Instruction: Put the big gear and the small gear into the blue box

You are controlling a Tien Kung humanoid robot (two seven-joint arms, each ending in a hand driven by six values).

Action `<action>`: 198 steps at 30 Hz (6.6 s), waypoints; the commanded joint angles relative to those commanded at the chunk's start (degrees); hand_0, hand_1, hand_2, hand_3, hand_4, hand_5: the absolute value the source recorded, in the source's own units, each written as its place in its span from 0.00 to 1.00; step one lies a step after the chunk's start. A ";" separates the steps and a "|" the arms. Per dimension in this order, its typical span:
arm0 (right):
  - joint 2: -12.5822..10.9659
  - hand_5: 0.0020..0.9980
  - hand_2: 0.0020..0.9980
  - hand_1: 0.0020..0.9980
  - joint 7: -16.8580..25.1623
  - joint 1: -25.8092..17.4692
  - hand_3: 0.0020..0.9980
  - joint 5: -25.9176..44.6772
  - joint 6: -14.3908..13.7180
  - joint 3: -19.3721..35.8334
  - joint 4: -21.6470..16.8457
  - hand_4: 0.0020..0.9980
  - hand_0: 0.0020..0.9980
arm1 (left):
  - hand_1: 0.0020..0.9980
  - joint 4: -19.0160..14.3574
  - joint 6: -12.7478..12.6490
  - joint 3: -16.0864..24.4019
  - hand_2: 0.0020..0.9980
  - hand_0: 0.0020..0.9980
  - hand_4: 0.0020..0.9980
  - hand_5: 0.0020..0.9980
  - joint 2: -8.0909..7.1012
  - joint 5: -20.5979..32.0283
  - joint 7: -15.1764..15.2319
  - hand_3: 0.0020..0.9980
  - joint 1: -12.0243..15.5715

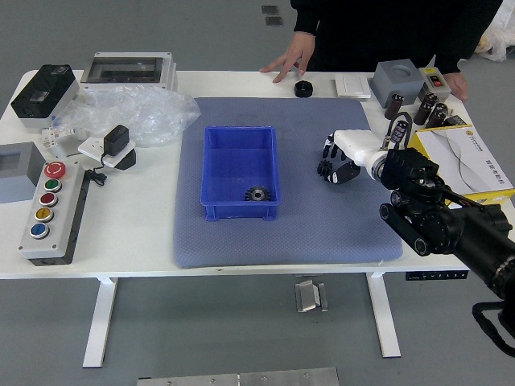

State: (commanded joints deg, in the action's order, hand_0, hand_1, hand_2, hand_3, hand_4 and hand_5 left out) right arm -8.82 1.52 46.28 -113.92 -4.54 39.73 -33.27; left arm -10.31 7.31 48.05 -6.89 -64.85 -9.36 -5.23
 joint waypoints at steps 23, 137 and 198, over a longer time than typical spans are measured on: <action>2.17 0.14 0.57 0.48 0.73 1.35 0.61 0.77 -0.87 -1.36 3.10 0.76 0.55 | 0.82 0.00 0.01 -0.04 0.81 0.85 0.68 0.31 -0.01 -0.03 -0.04 0.83 -0.23; -2.30 0.02 0.46 0.42 -4.85 3.90 0.58 -4.09 -2.73 -2.17 -26.22 0.74 0.57 | 0.82 0.00 0.09 1.30 0.81 0.85 0.67 0.31 -1.63 -0.81 -0.02 0.83 0.27; -11.72 0.31 0.72 0.60 -0.32 -22.30 0.79 26.77 5.79 30.52 -38.14 0.92 0.63 | 0.82 0.00 -0.02 2.45 0.80 0.85 0.67 0.31 -0.89 -0.13 0.44 0.83 -0.28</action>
State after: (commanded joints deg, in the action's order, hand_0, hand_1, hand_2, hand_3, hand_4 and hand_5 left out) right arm -20.54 1.20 23.98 -87.15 1.25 70.25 -71.41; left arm -10.31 7.28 50.50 -7.77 -64.98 -8.91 -5.51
